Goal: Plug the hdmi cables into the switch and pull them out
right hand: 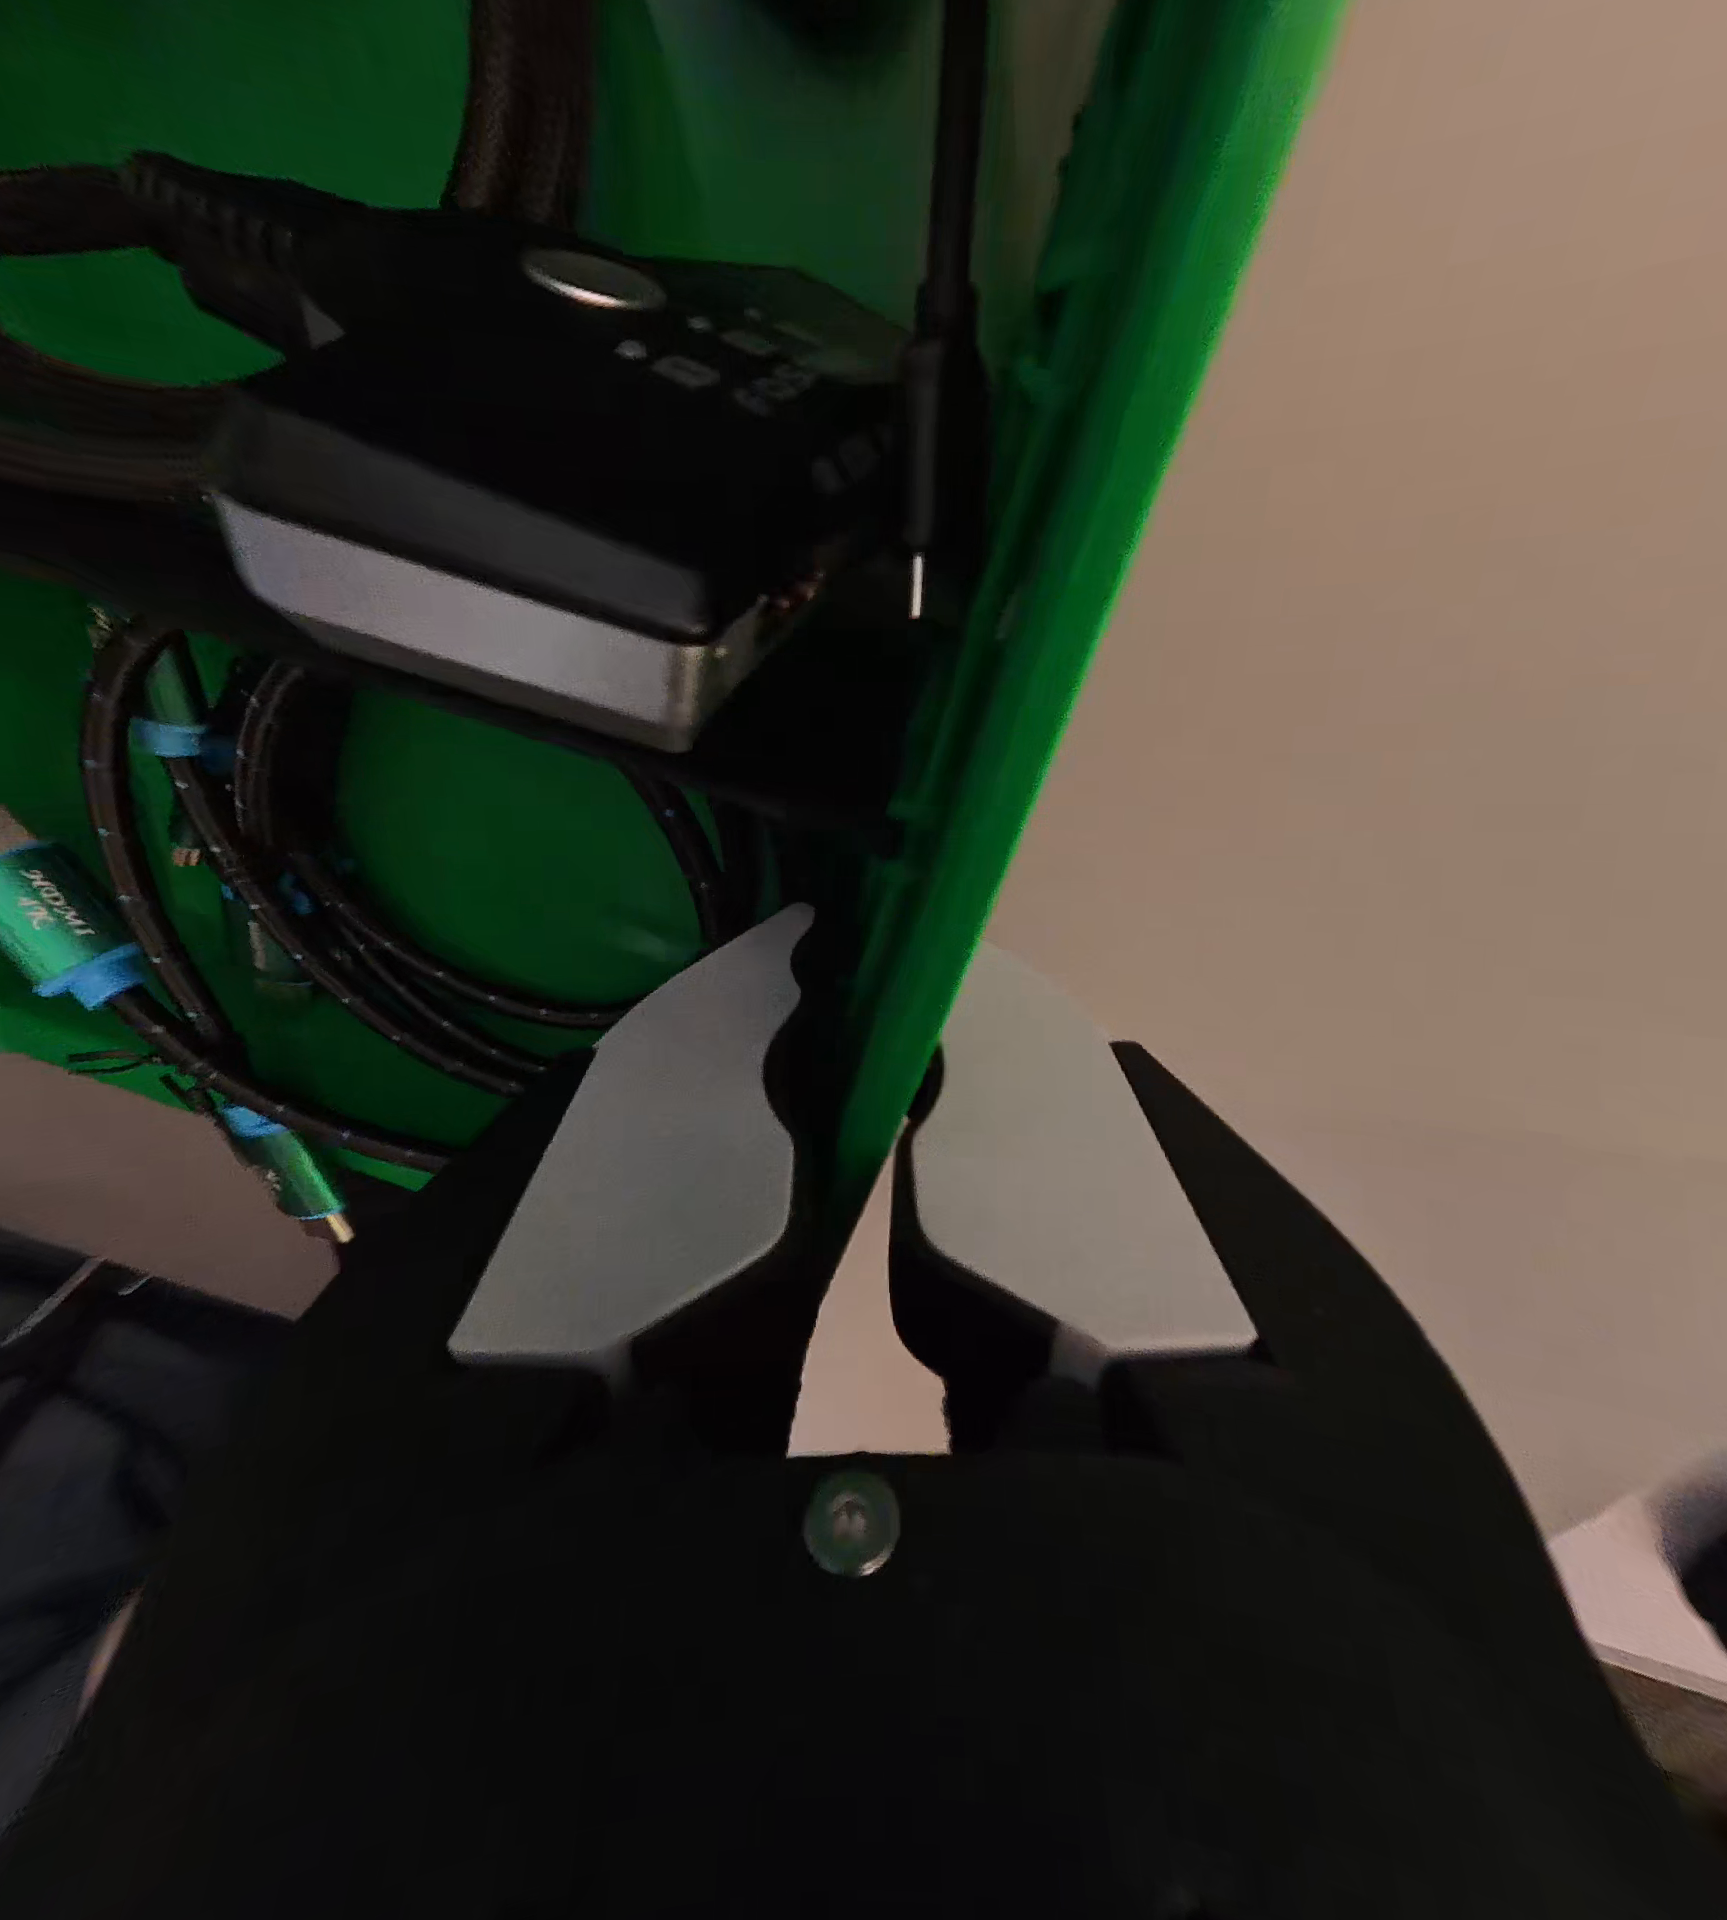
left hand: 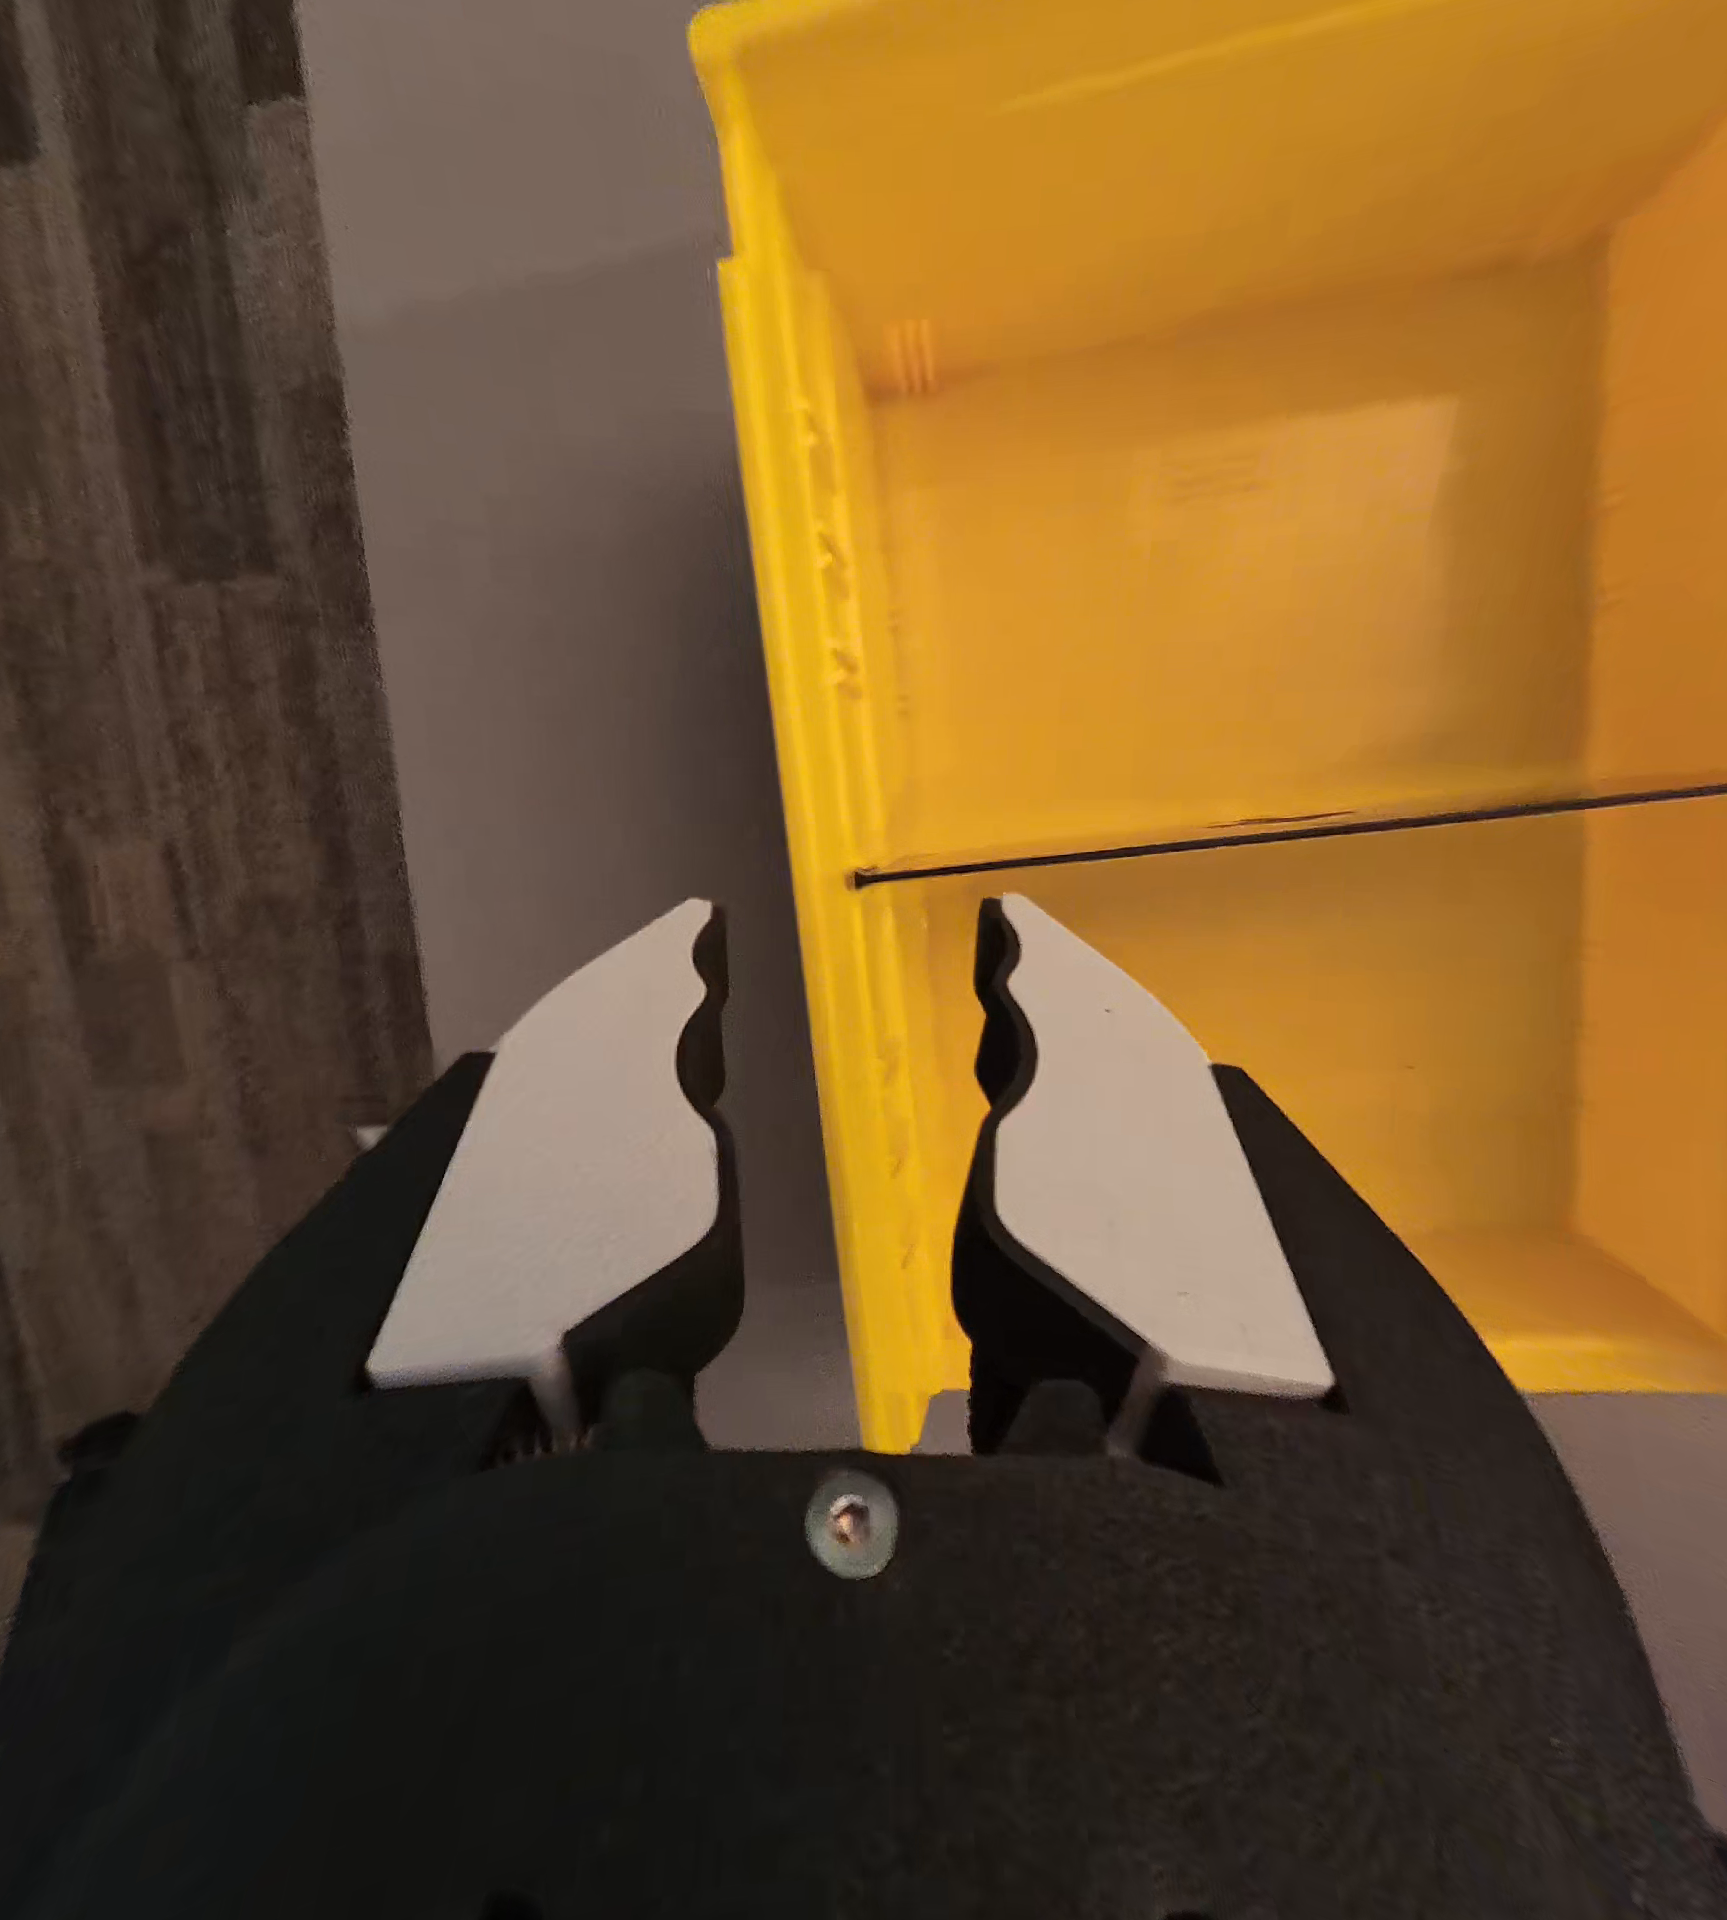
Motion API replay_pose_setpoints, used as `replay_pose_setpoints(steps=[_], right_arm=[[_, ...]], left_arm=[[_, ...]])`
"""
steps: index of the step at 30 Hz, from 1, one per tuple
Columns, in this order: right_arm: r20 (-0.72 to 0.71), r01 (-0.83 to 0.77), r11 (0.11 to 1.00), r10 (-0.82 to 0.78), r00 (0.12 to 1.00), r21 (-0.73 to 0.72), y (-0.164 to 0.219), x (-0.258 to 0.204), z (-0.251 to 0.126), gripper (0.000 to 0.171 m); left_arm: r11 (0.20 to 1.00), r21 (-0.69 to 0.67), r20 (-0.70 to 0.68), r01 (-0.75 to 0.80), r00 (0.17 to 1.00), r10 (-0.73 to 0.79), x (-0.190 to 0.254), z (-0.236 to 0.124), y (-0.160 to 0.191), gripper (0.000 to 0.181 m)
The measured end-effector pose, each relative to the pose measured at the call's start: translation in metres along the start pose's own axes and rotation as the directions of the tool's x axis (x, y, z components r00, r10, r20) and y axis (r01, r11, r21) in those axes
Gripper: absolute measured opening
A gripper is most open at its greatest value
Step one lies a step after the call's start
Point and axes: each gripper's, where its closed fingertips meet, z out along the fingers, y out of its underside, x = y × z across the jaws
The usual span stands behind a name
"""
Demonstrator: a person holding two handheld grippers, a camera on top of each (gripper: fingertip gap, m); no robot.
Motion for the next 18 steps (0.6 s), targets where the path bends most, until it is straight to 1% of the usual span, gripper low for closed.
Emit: replay_pose_setpoints(steps=[2, 4, 7, 11, 15, 18], right_arm=[[-0.029, 0.018, 1.000, -0.019, 0.999, -0.008, 0.000, 0.000, 0.000, 0.010], [-0.025, -0.025, 1.000, 0.024, 0.999, -0.011, -0.003, -0.001, 0.000, 0.009], [-0.026, -0.059, 0.998, 0.059, 0.998, -0.024, -0.008, -0.007, 0.001, 0.008], [-0.015, -0.005, 0.999, 0.004, 1.000, -0.051, -0.015, -0.027, 0.004, 0.009], [-0.001, 0.066, 0.993, -0.066, 0.998, -0.096, -0.022, -0.055, 0.009, 0.010], [-0.001, 0.084, 0.988, -0.085, 0.996, -0.128, -0.027, -0.075, 0.013, 0.010]], left_arm=[[0.999, -0.040, -0.060, 0.014, 0.998, -0.016, 0.004, 0.007, 0.008, 0.046], [0.994, -0.105, -0.059, 0.020, 0.998, -0.026, 0.001, 0.014, 0.019, 0.046], [0.986, -0.164, -0.076, 0.027, 0.996, -0.040, 0.000, 0.024, 0.029, 0.034], [0.973, -0.231, -0.117, 0.025, 0.992, -0.054, 0.006, 0.033, 0.039, 0.026], [0.964, -0.264, -0.113, 0.022, 0.992, -0.054, 0.006, 0.037, 0.044, 0.024], [0.951, -0.310, -0.111, 0.007, 0.993, -0.044, 0.007, 0.042, 0.051, 0.019]])
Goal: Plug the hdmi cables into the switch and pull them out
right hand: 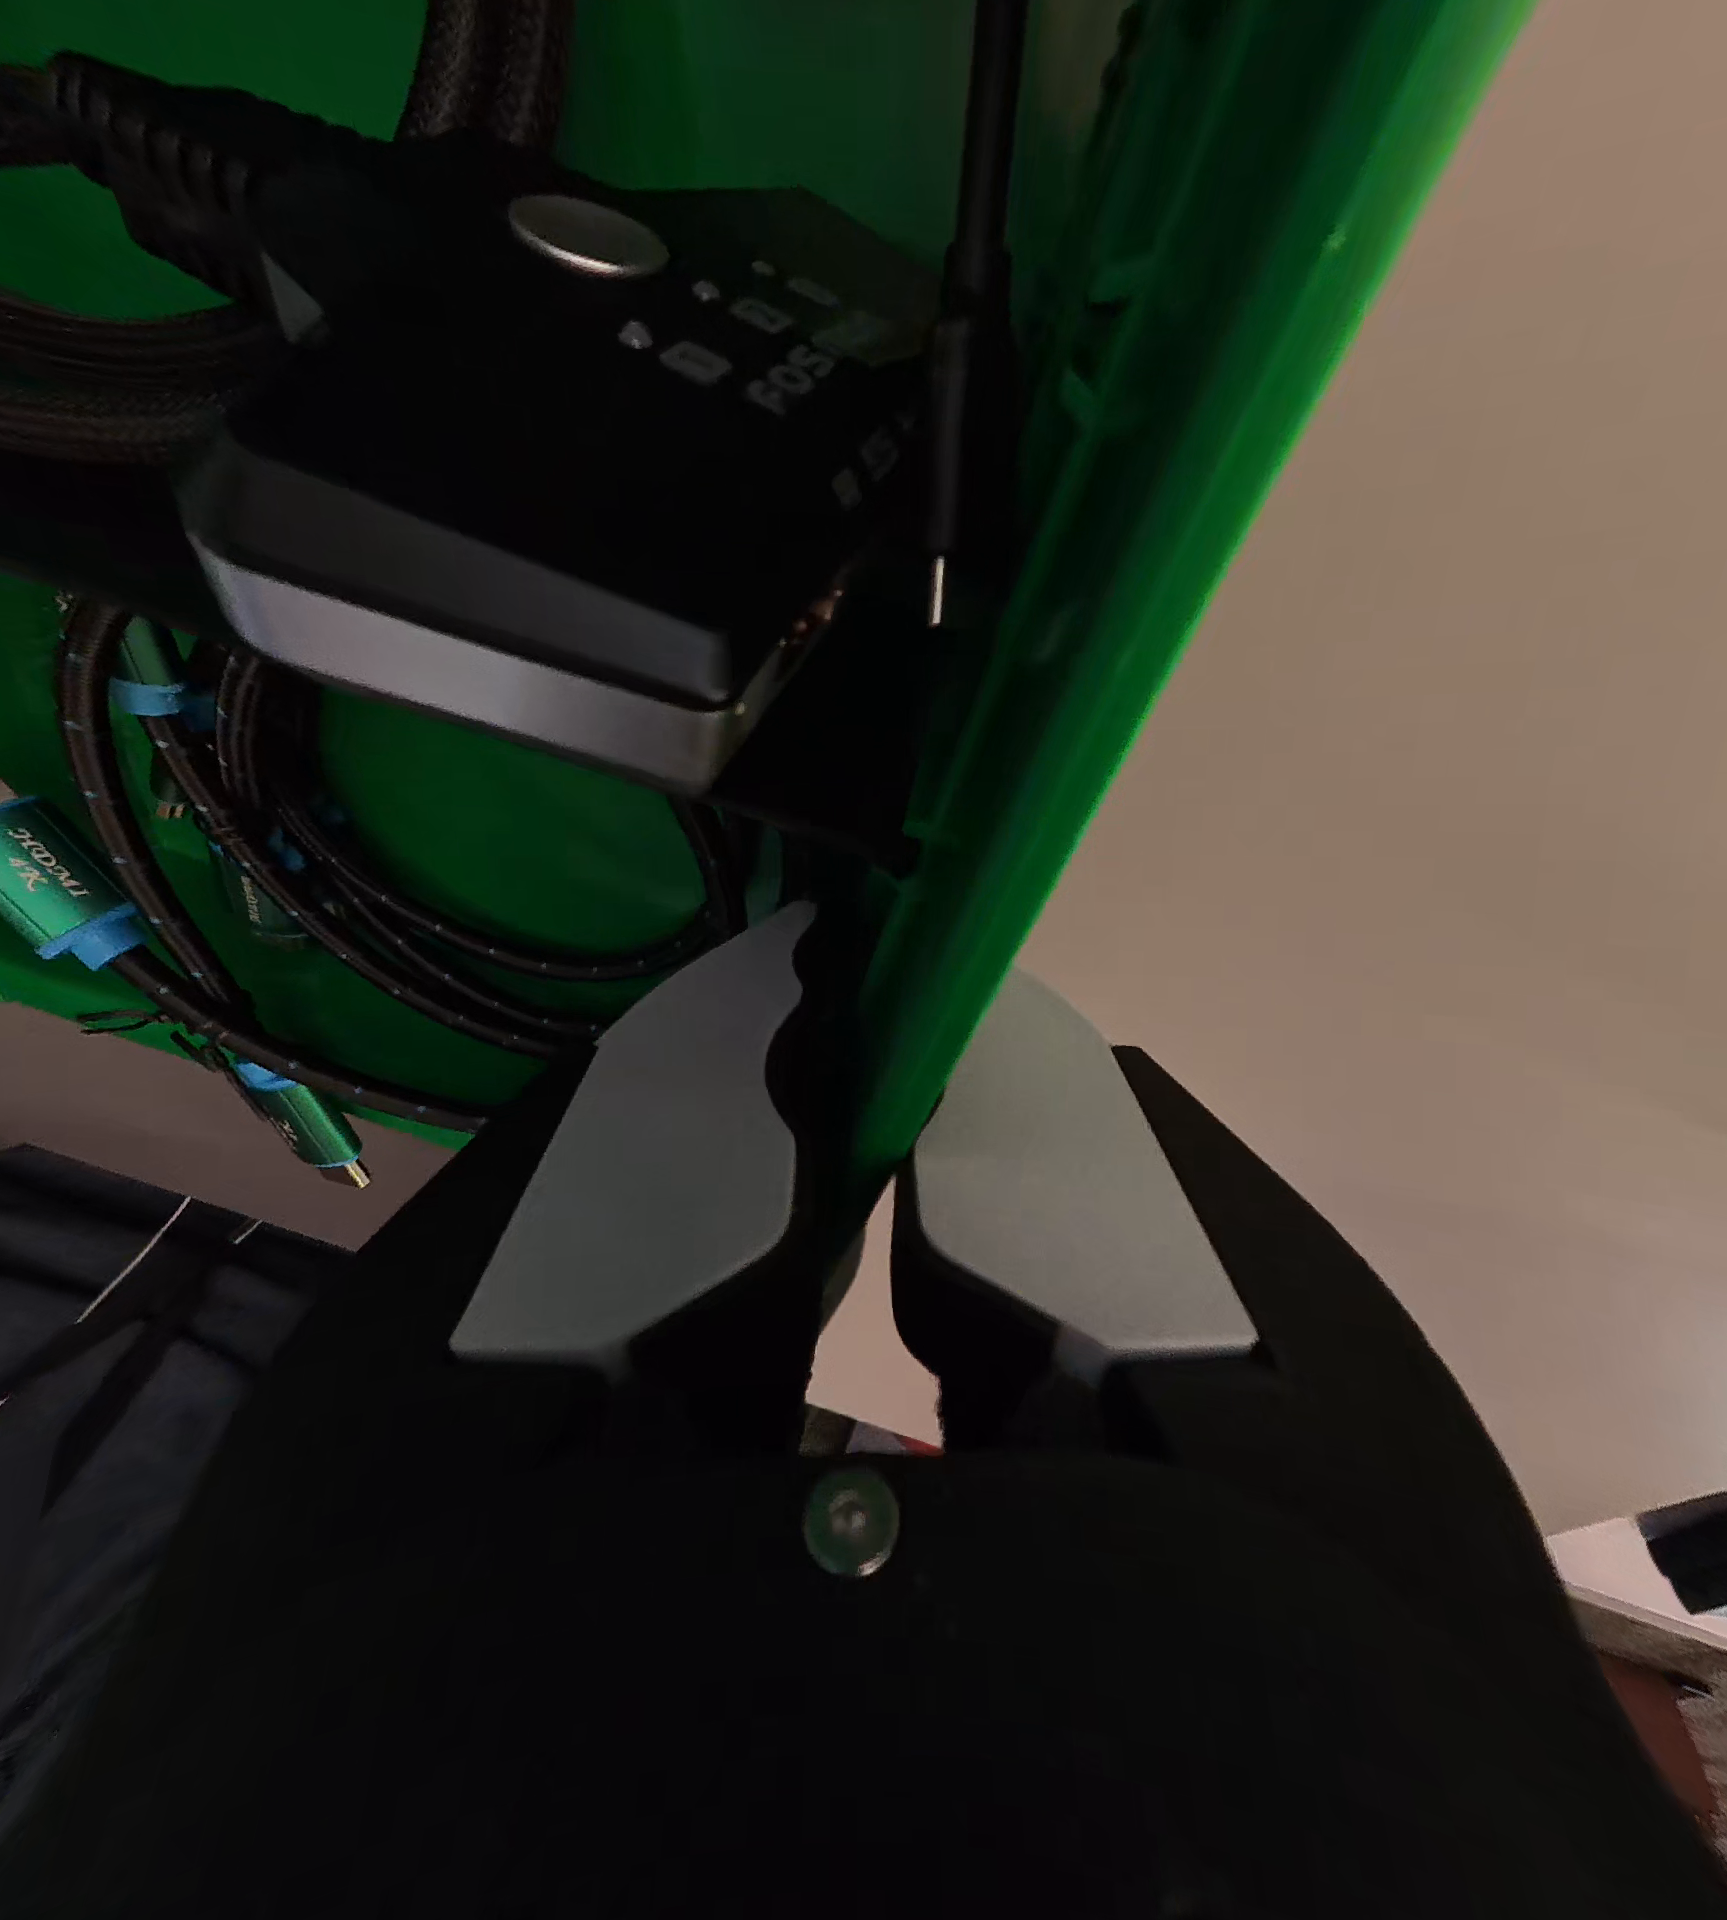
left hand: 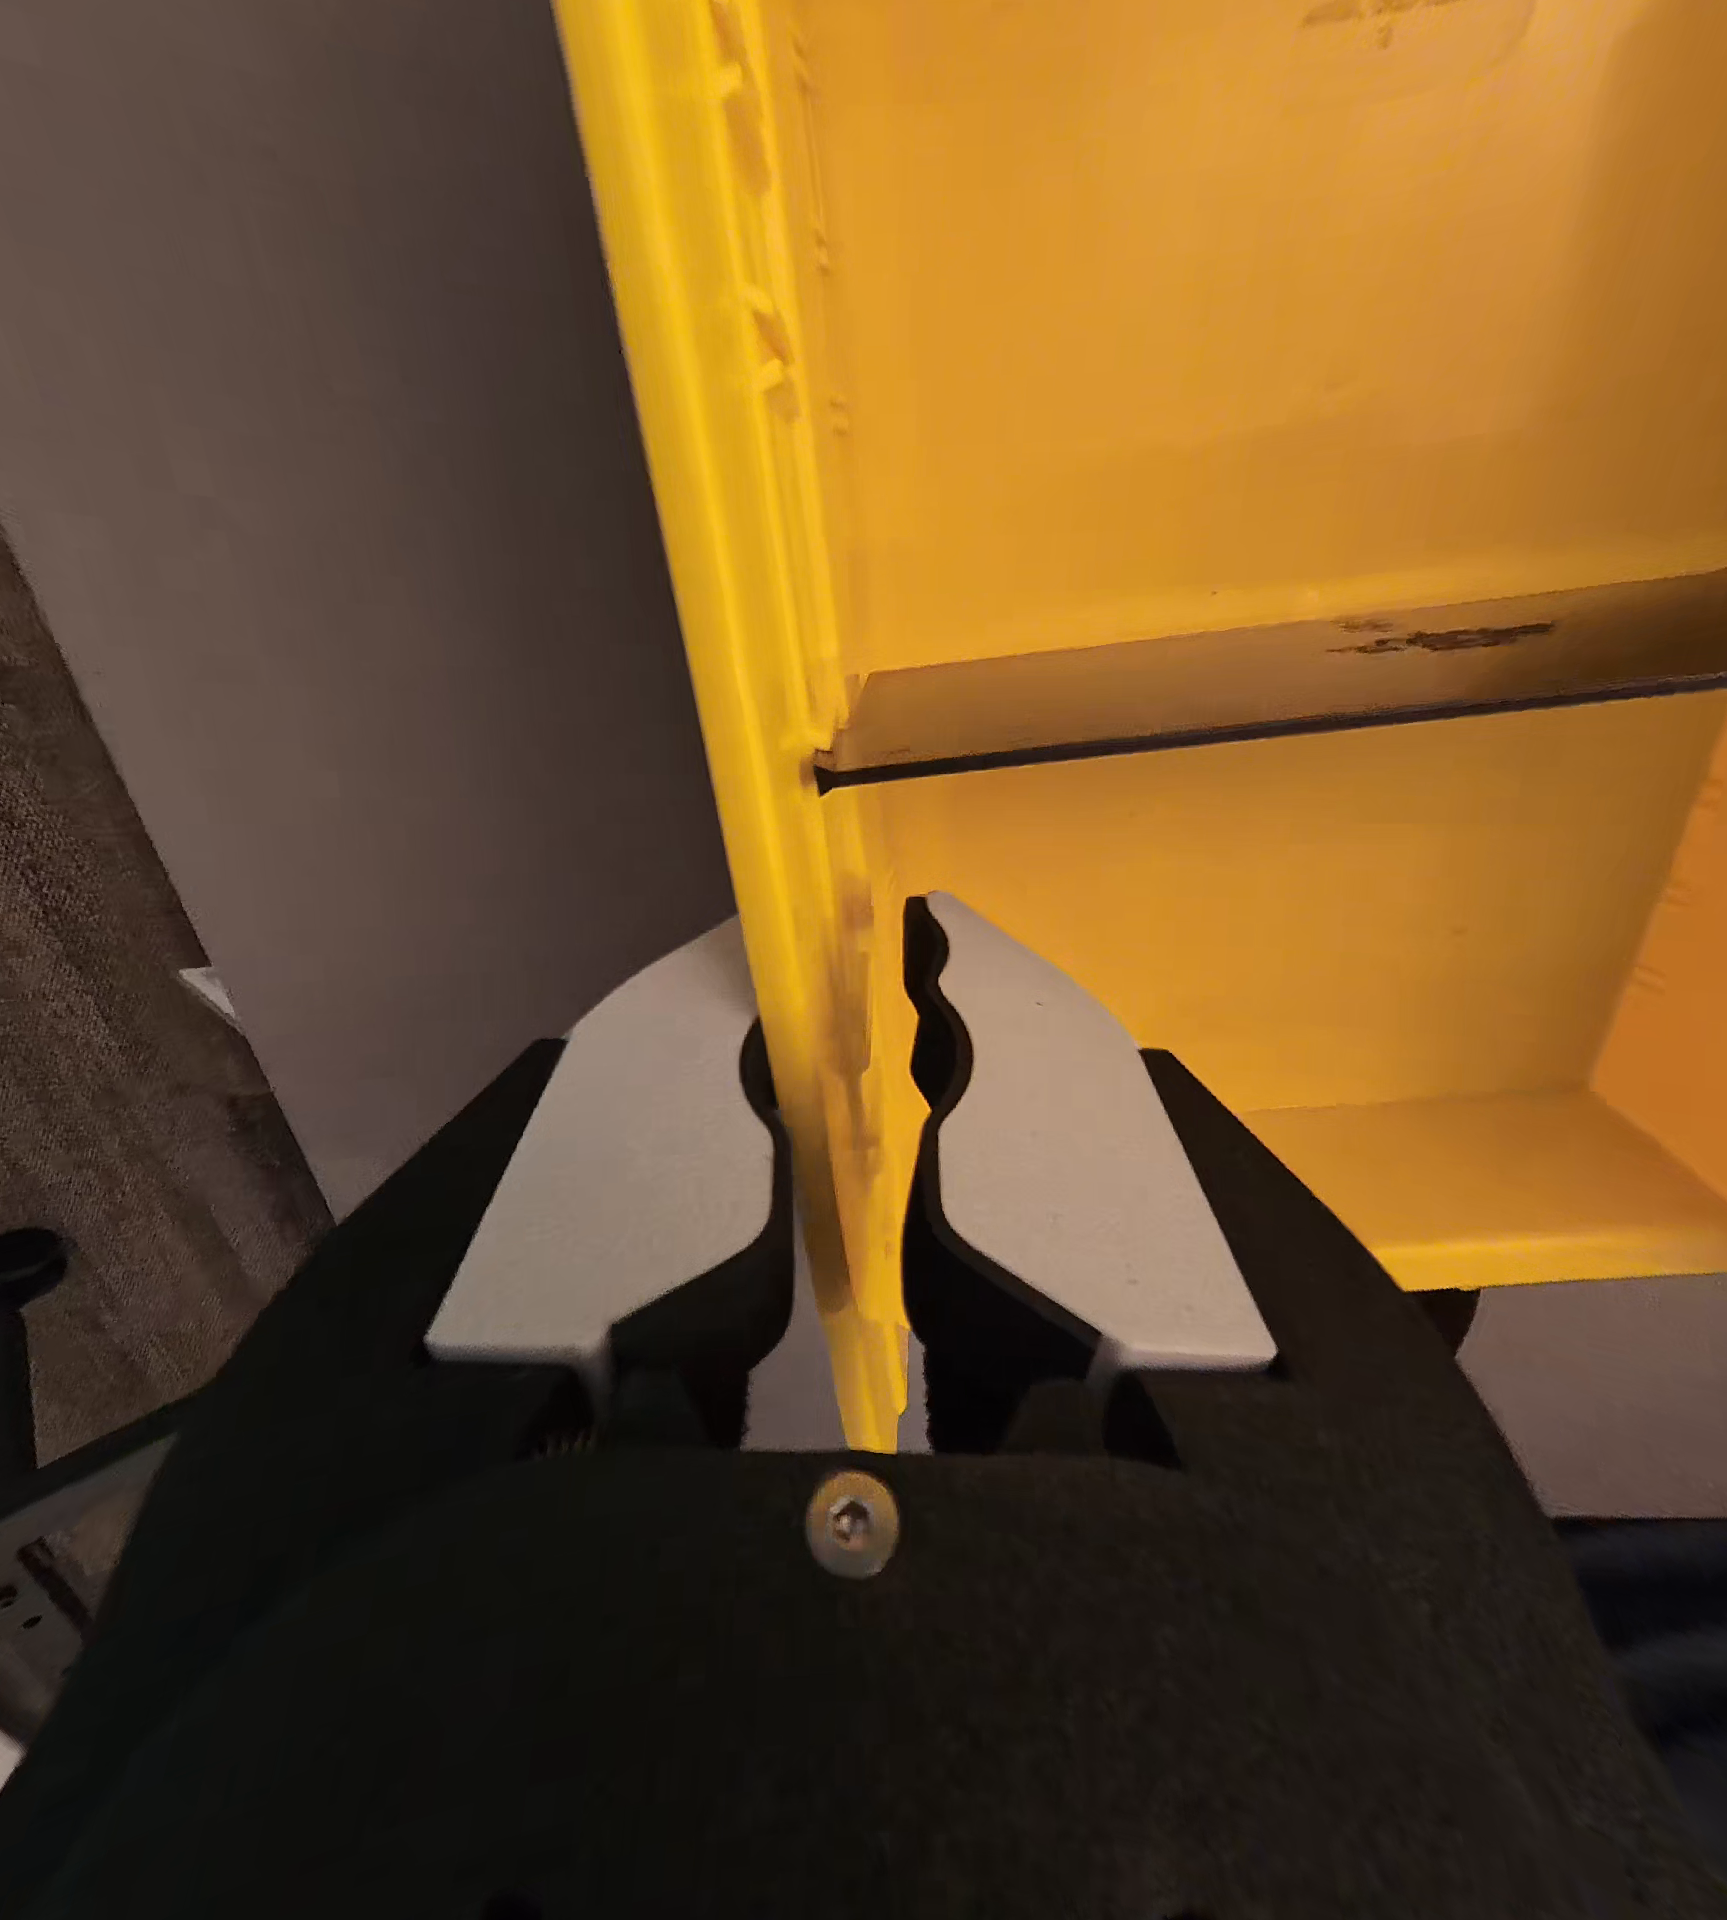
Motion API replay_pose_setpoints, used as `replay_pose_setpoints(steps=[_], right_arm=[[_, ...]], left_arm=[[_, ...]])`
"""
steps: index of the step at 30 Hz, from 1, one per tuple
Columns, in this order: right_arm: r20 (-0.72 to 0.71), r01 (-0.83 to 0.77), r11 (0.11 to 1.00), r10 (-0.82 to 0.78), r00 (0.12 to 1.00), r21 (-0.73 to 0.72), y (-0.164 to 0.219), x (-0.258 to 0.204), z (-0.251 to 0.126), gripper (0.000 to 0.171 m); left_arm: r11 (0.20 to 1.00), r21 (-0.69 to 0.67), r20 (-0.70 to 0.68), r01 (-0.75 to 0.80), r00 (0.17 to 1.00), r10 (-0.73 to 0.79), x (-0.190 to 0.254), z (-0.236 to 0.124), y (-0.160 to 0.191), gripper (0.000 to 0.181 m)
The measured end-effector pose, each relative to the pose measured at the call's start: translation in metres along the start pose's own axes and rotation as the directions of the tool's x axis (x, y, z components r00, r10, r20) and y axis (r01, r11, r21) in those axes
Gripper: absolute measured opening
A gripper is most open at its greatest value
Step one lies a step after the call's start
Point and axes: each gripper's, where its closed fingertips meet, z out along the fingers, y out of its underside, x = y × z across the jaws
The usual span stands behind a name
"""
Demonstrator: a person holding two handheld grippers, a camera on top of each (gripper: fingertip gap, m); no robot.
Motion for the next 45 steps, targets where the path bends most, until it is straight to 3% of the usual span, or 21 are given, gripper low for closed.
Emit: replay_pose_setpoints(steps=[3, 8, 21, 27, 30, 34, 39, 41, 45], right_arm=[[0.009, 0.030, 0.999, -0.030, 1.000, -0.011, -0.009, -0.021, 0.003, 0.010], [0.004, 0.022, 1.000, -0.022, 1.000, -0.019, -0.019, -0.050, 0.008, 0.009], [-0.019, 0.092, 0.995, -0.093, 0.996, -0.023, -0.031, -0.088, 0.014, 0.013], [-0.033, 0.090, 0.990, -0.087, 0.996, 0.112, -0.023, -0.091, -0.024, 0.015], [-0.092, 0.101, 0.965, -0.081, 0.993, 0.244, -0.015, -0.101, -0.055, 0.016], [-0.077, 0.268, 0.839, -0.263, 0.962, 0.474, -0.023, -0.169, -0.096, 0.015], [-0.186, 0.500, 0.652, -0.491, 0.851, 0.570, -0.050, -0.278, -0.101, 0.016], [-0.216, 0.527, 0.662, -0.495, 0.841, 0.533, -0.074, -0.302, -0.085, 0.015], [-0.151, 0.466, 0.792, -0.444, 0.883, 0.394, -0.118, -0.323, -0.044, 0.011]], left_arm=[[0.998, -0.050, 0.023, -0.041, 0.999, 0.042, 0.005, 0.004, 0.003, 0.014], [0.989, -0.077, -0.108, -0.122, 0.988, 0.114, 0.059, 0.002, -0.005, 0.007], [0.940, -0.156, -0.003, -0.303, 0.952, 0.306, 0.143, 0.001, -0.007, 0.024], [0.929, -0.134, -0.052, -0.345, 0.939, 0.341, 0.151, -0.015, 0.001, 0.021], [0.931, -0.051, -0.032, -0.361, 0.932, 0.360, 0.150, -0.036, 0.002, 0.017], [0.912, 0.139, 0.002, -0.385, 0.921, 0.389, 0.156, -0.072, -0.007, 0.011], [0.834, 0.340, 0.070, -0.434, 0.897, 0.437, 0.167, -0.109, -0.022, 0.009], [0.813, 0.363, 0.073, -0.456, 0.883, 0.463, 0.174, -0.112, -0.022, 0.007], [0.802, 0.269, 0.125, -0.533, 0.845, 0.520, 0.180, -0.098, -0.015, 0.009]])
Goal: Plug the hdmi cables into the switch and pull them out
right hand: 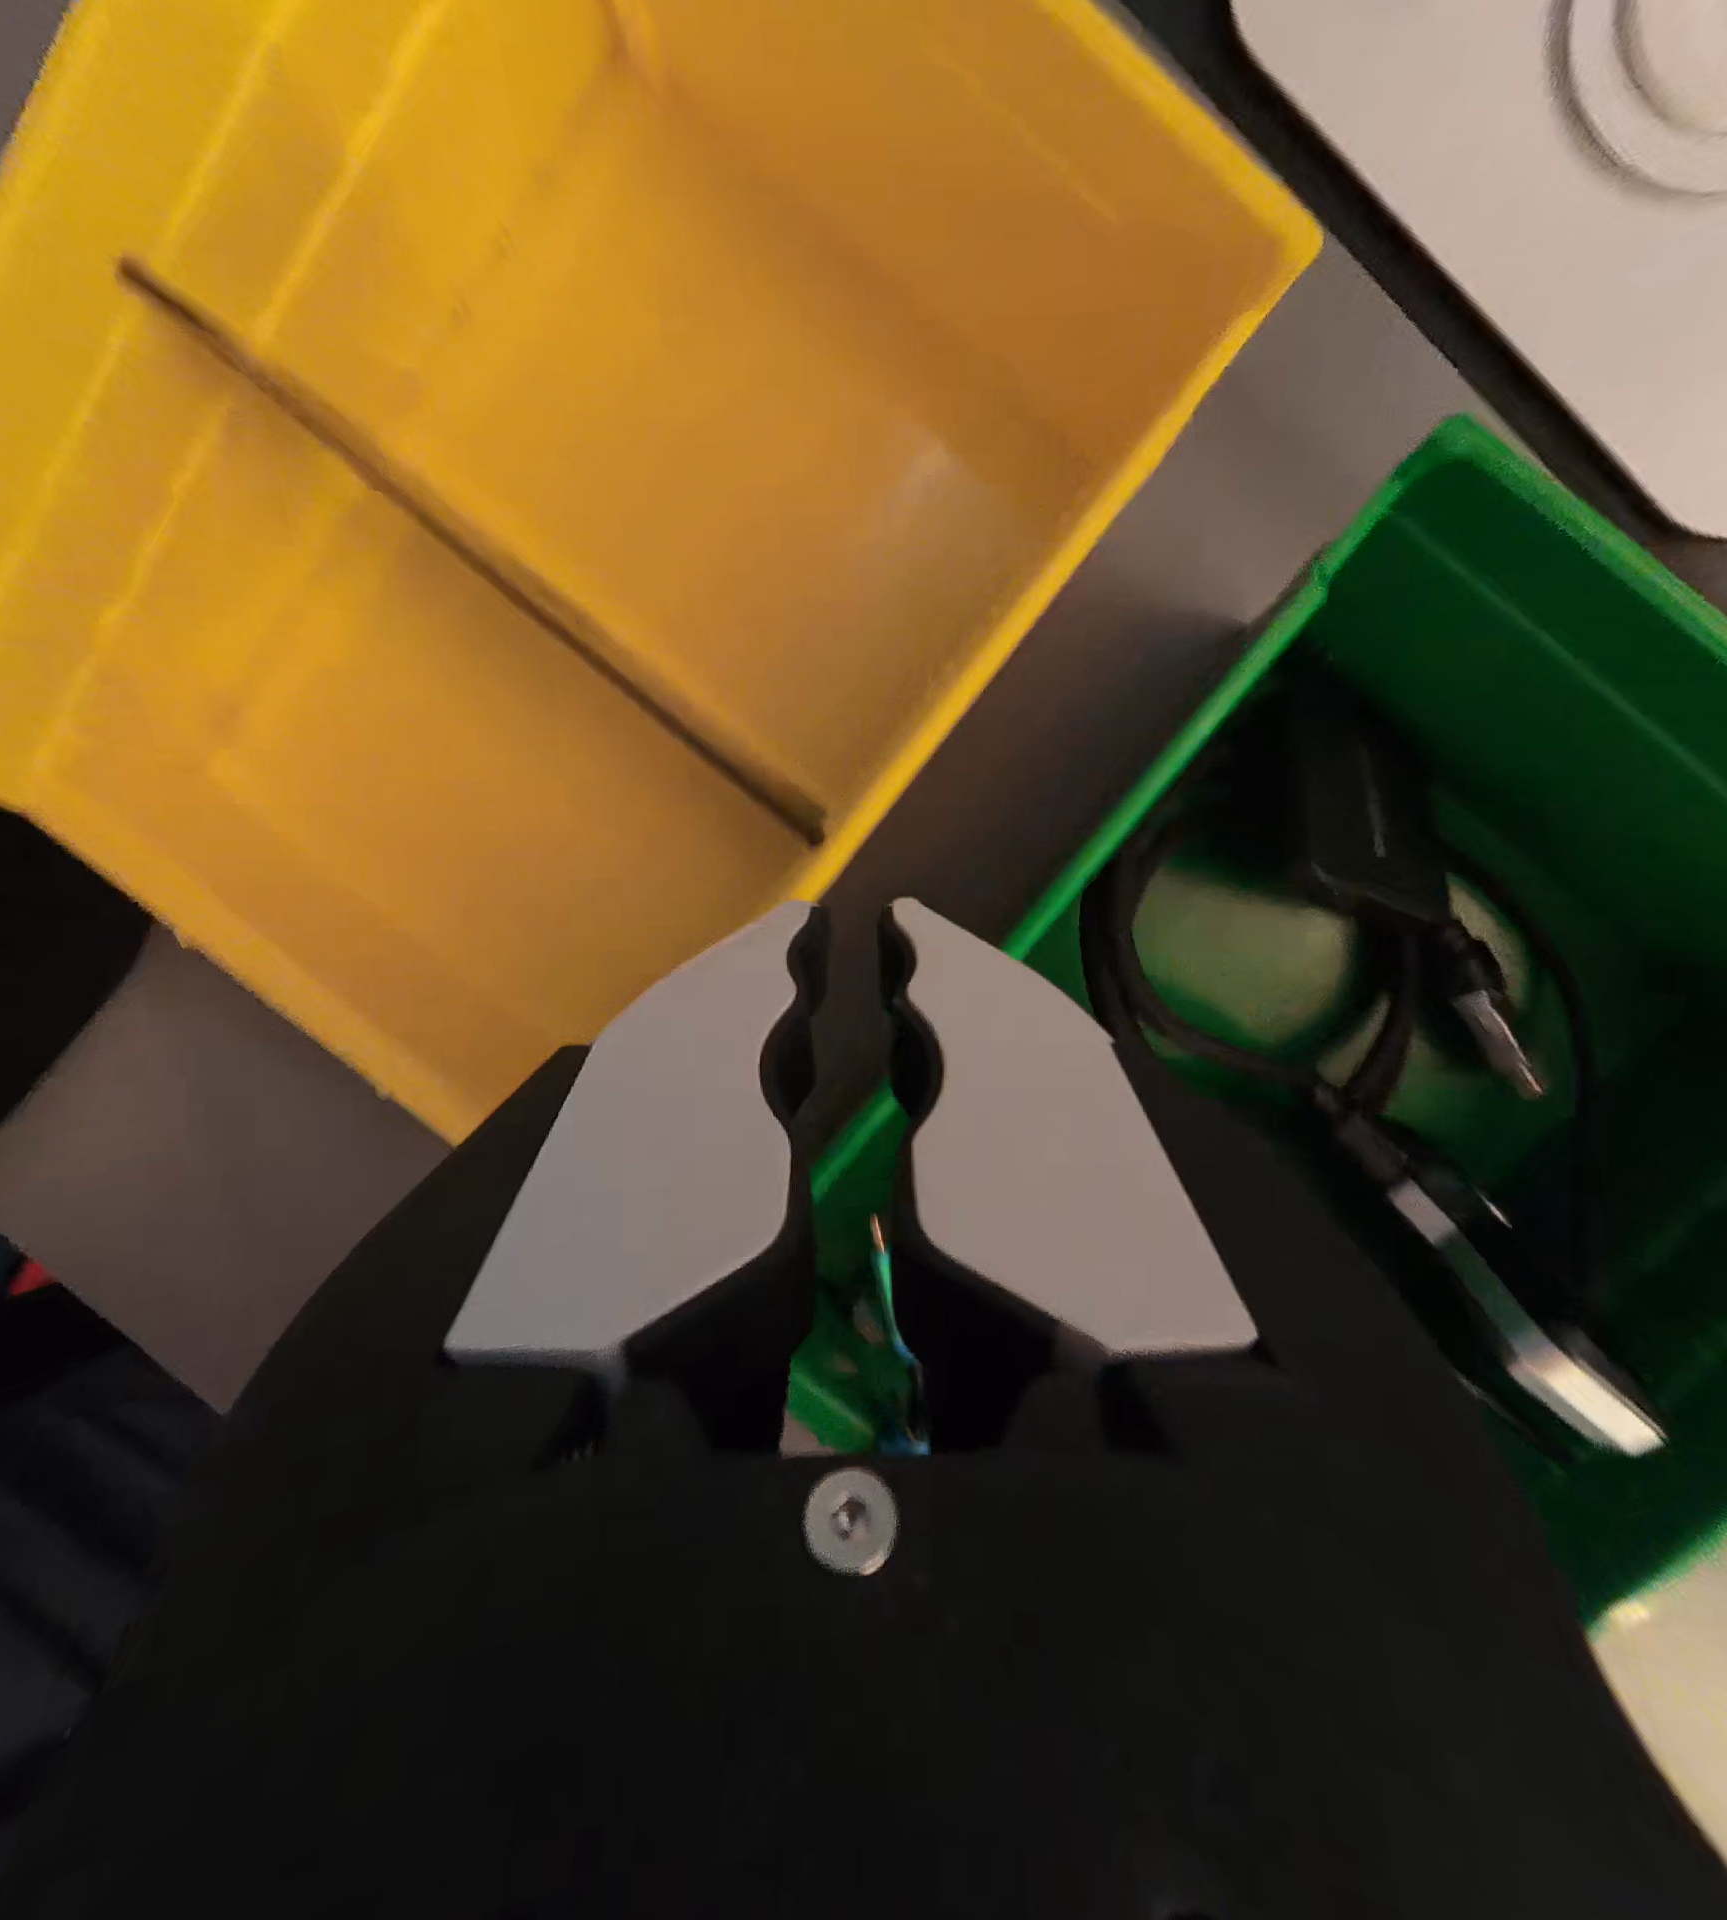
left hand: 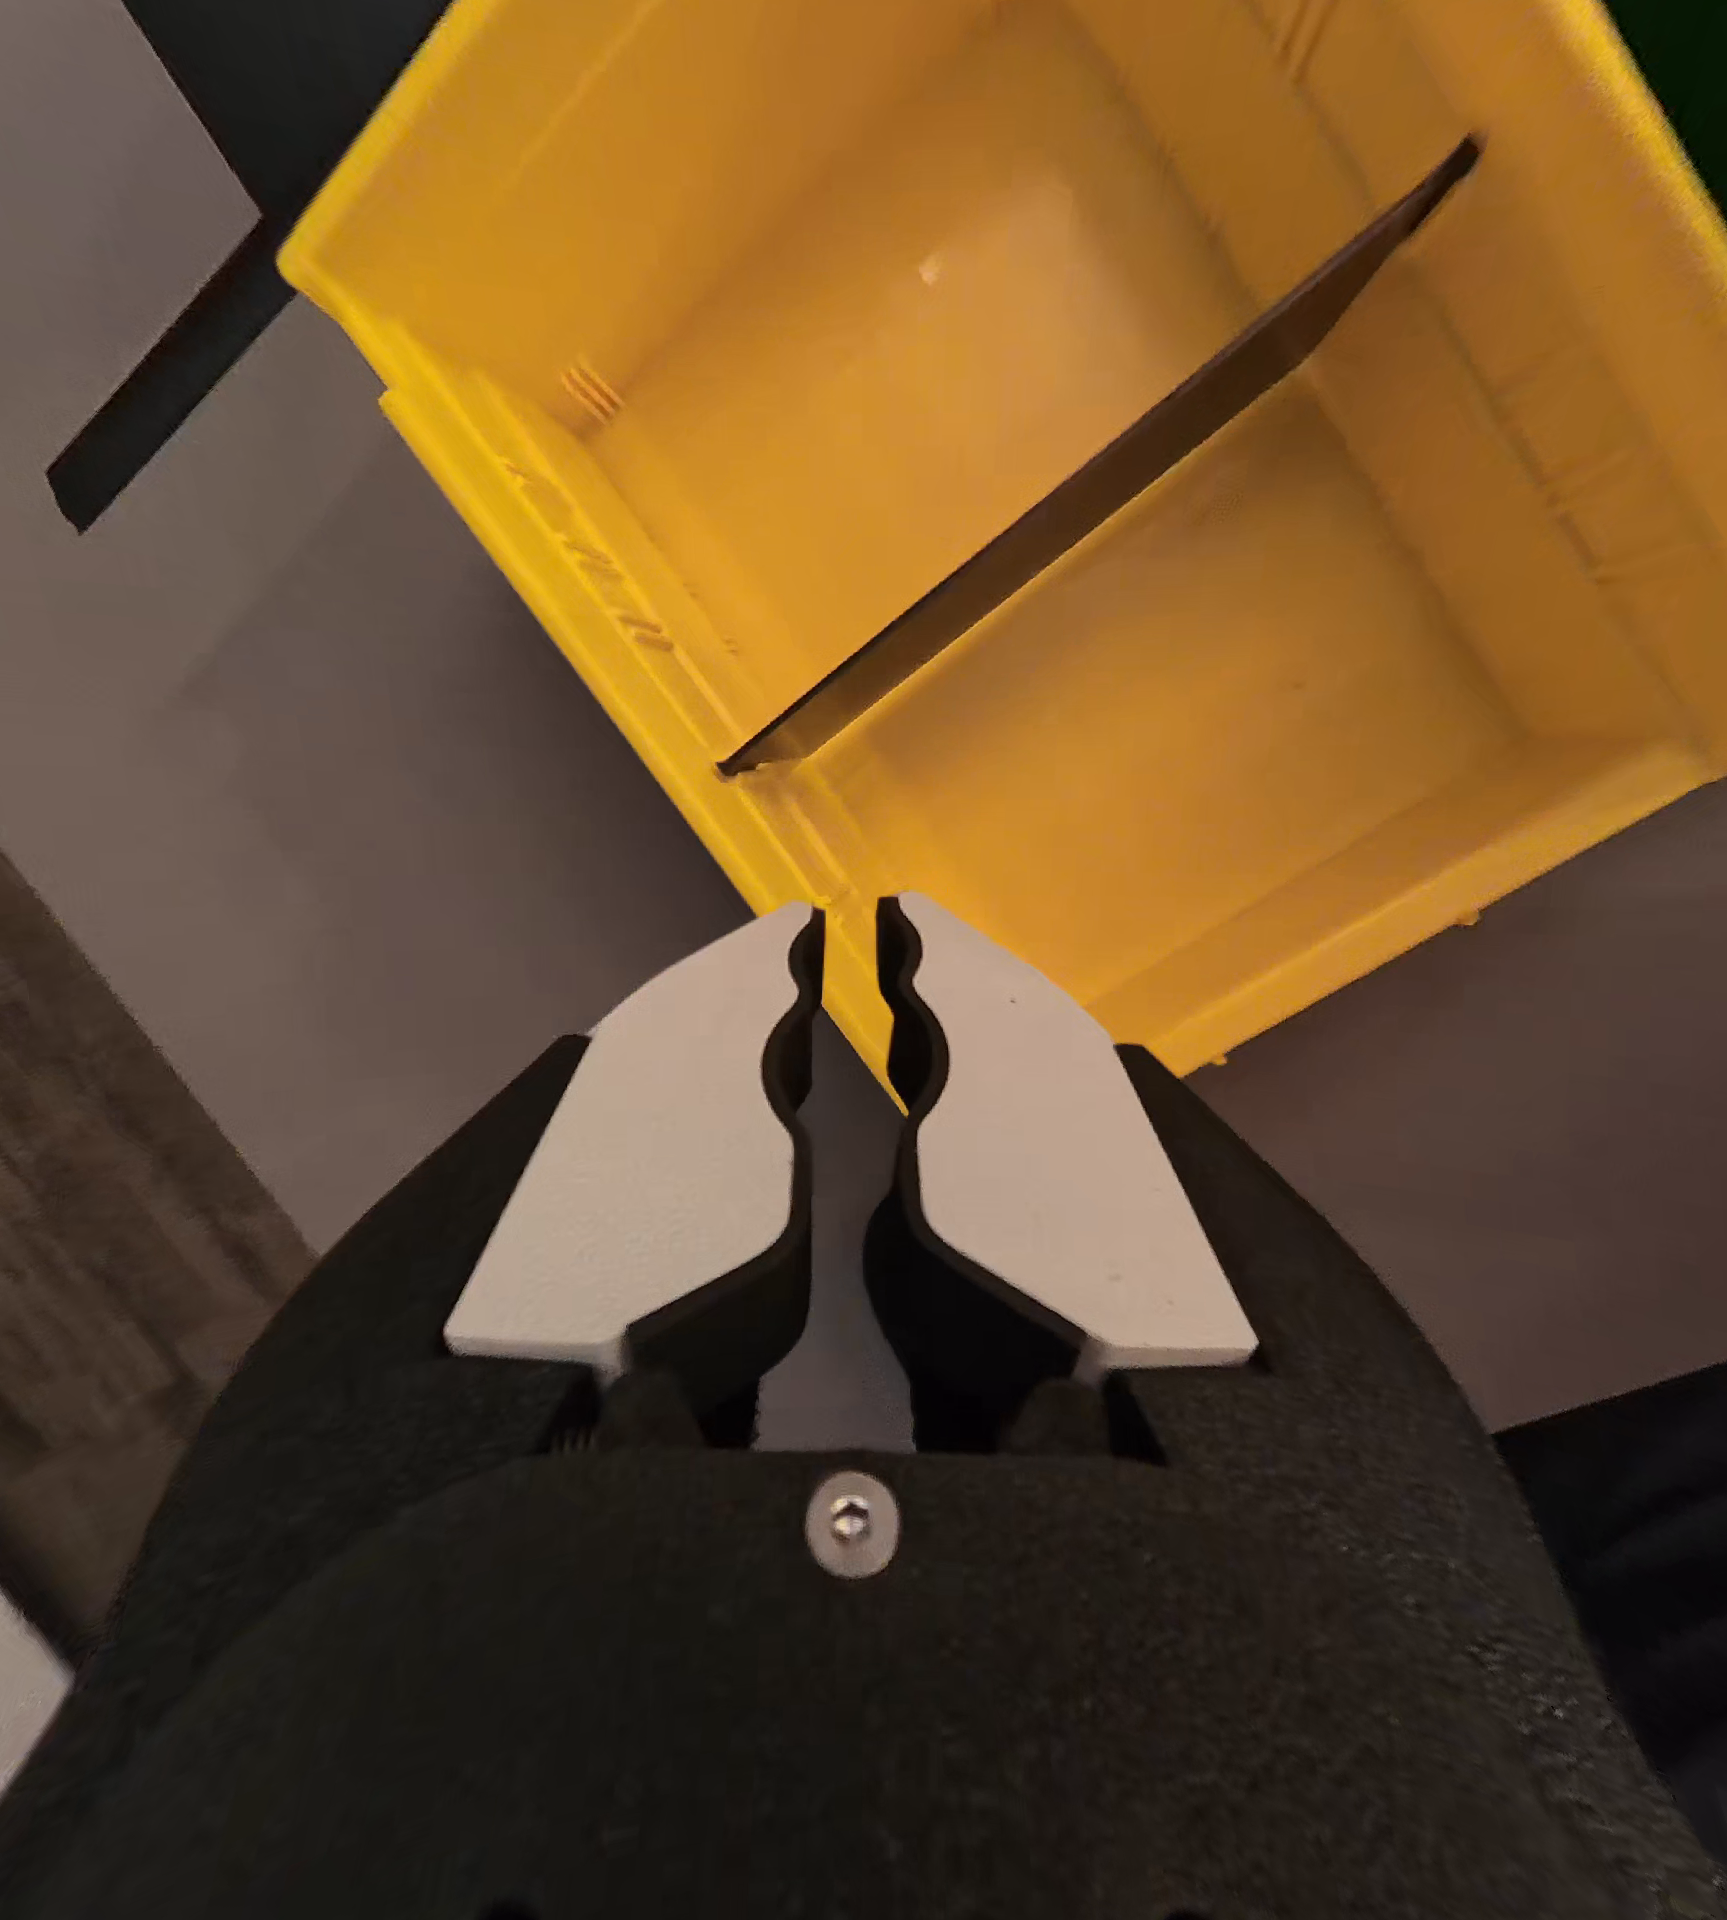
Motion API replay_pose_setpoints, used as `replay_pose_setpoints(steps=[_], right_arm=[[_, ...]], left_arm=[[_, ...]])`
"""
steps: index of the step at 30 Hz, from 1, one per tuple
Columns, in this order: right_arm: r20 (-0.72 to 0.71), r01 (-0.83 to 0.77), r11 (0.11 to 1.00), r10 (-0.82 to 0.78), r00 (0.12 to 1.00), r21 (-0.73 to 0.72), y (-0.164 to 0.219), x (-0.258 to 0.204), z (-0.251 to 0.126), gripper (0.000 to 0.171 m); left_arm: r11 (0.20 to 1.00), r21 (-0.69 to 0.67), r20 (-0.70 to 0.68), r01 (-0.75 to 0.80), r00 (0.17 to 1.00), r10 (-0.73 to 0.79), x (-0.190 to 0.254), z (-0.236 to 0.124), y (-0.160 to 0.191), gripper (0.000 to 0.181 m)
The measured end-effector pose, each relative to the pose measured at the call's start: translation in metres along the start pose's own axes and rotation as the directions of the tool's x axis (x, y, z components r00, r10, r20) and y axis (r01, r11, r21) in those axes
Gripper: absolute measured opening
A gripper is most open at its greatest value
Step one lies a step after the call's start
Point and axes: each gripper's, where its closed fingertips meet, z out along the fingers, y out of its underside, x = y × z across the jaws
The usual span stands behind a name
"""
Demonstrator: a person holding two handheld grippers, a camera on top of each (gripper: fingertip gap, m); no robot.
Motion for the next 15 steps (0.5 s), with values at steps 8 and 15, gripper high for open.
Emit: replay_pose_setpoints(steps=[8, 15], right_arm=[[0.006, -0.173, 0.985, 0.174, 0.985, -0.022, -0.037, 0.013, 0.038, 0.011], [-0.080, -0.205, 0.972, 0.197, 0.977, -0.111, -0.034, 0.013, 0.041, 0.010]], left_arm=[[0.995, 0.012, 0.025, -0.095, 0.995, 0.095, 0.016, -0.002, -0.008, 0.009], [0.995, 0.033, 0.009, -0.091, 0.996, 0.090, 0.014, -0.009, -0.004, 0.009]])
